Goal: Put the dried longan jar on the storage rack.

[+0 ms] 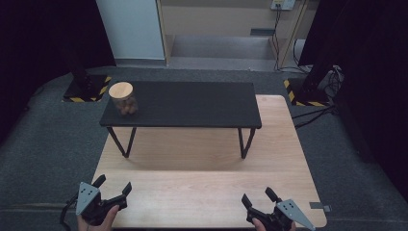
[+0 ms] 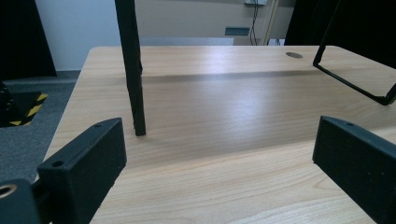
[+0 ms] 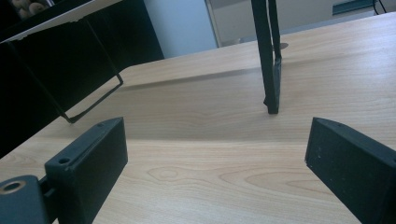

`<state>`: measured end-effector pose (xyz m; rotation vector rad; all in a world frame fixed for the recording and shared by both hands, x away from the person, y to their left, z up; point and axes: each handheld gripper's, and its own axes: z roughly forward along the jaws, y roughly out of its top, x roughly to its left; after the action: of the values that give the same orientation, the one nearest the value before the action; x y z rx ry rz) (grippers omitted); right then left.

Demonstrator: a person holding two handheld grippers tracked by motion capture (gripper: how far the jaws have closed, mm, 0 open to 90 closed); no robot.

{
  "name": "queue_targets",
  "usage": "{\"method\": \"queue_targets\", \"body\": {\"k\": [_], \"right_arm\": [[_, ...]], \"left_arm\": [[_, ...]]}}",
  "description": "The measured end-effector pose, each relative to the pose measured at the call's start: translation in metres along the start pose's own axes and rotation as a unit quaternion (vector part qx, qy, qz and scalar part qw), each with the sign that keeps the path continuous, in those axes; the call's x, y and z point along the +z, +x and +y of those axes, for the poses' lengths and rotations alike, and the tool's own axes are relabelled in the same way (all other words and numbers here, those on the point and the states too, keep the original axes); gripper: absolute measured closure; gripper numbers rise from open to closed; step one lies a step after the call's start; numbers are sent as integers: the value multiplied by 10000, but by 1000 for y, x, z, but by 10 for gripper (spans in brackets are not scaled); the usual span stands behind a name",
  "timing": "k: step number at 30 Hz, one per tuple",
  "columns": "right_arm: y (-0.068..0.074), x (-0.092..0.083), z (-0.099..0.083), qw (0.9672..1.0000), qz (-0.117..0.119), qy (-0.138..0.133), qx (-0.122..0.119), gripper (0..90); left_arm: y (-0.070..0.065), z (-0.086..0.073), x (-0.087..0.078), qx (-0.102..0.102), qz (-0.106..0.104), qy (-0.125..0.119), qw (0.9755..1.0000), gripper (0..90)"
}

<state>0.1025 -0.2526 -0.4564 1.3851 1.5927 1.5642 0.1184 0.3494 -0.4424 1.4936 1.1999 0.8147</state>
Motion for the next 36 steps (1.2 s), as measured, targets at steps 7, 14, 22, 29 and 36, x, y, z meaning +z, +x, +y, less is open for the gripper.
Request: {"method": "queue_targets", "body": {"k": [7, 14, 22, 29, 36], "right_arm": [[-1, -1, 0, 10000, -19, 2, 5, 59], [-2, -1, -1, 10000, -25, 5, 13, 59], [-3, 0, -1, 10000, -26, 16, 22, 59], [-4, 0, -2, 10000, -34, 17, 26, 59], [-6, 0, -2, 10000, -24, 21, 66, 59]], "left_arm": [[0, -1, 0, -13, 3, 23, 10000, 14], [0, -1, 1, -26, 26, 41, 10000, 15], [0, -1, 2, -35, 37, 70, 10000, 16], [0, -1, 4, -31, 51, 90, 9999, 16], [1, -2, 5, -58, 87, 94, 9999, 16]]}}
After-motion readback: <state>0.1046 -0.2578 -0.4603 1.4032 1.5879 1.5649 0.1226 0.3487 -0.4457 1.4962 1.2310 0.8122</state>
